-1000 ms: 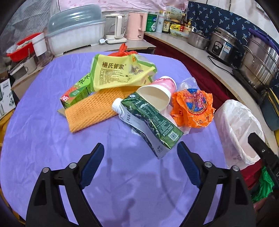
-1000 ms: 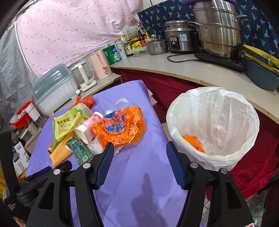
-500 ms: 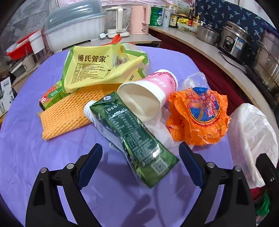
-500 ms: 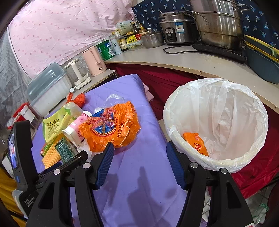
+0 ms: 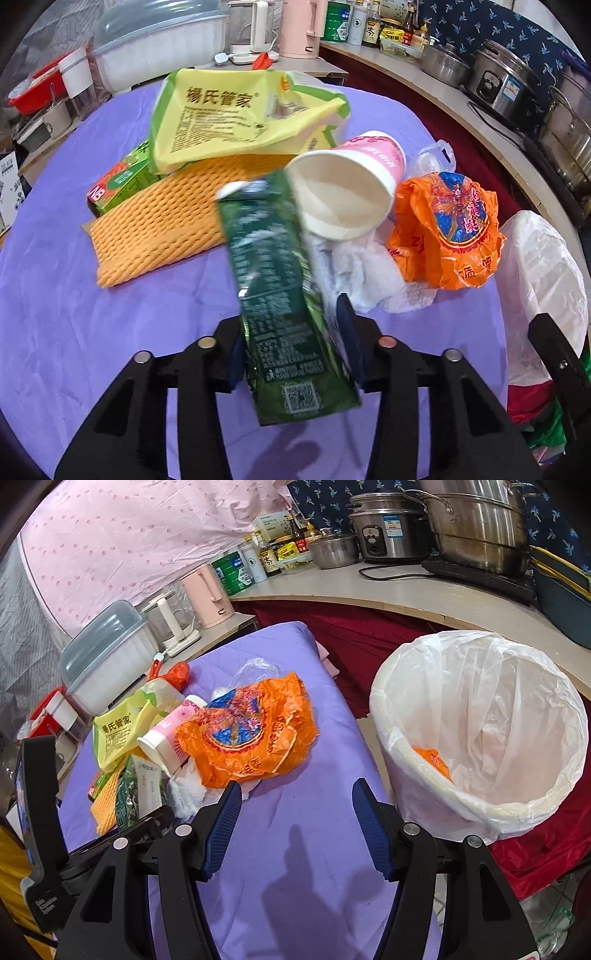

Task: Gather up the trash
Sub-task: 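Grasp the green drink carton with the left tool and lift it, then grasp the pink paper cup with the right tool while the left holds the carton, then open both tools over the bin to drop the carton and cup, then move both tools back over the remaining trash on the table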

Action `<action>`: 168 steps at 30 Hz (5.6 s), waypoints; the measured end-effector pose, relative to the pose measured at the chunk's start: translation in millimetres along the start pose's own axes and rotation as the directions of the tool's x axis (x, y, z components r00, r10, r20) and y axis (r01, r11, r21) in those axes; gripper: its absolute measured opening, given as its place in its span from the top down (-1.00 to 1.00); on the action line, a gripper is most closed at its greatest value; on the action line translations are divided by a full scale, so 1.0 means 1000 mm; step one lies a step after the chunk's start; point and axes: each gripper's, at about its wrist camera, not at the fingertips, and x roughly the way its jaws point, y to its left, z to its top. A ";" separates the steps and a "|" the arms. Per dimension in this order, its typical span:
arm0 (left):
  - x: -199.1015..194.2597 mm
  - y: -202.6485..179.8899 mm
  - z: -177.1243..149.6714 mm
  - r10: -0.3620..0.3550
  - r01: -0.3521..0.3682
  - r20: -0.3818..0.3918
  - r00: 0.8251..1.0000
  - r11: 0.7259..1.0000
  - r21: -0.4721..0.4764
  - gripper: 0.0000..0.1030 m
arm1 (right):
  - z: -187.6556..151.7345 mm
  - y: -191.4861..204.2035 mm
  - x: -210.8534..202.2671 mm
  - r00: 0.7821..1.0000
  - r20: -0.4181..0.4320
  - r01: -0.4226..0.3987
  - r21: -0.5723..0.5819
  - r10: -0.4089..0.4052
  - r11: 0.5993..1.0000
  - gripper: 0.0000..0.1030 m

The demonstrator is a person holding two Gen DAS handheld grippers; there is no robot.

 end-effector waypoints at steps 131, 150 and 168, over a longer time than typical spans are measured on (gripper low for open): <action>-0.085 -0.211 0.006 -0.381 0.324 0.065 0.922 0.853 0.410 -0.15 | 0.041 -0.163 -0.093 0.964 0.209 0.102 0.274 -0.163 0.956 0.33; -0.111 -0.089 0.025 -0.256 0.208 0.175 0.951 0.944 0.256 -0.41 | 0.034 -0.050 -0.092 0.979 0.198 0.016 0.107 -0.037 0.994 0.08; -0.083 0.037 0.034 -0.058 0.040 0.181 0.982 0.994 0.099 -0.43 | 0.009 0.027 -0.041 0.995 0.094 -0.025 0.023 0.022 0.999 -0.14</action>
